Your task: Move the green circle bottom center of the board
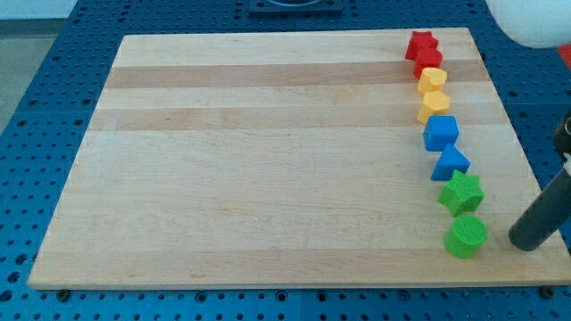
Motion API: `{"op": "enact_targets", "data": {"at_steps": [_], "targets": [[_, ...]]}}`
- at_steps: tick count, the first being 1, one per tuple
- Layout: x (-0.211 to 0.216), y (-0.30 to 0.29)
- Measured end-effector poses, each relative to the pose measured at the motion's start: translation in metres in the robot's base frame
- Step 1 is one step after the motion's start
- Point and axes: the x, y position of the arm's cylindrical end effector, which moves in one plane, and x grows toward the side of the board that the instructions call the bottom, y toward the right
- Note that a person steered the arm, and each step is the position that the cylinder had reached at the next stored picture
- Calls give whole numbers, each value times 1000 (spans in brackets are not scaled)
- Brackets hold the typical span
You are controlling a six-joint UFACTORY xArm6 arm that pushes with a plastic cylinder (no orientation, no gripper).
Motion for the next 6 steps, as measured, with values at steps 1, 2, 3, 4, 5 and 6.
{"op": "enact_targets", "data": {"at_steps": [1, 2, 3, 4, 5, 6], "targets": [[0, 0], [0, 0], [0, -6], [0, -17], [0, -28], [0, -41]]}}
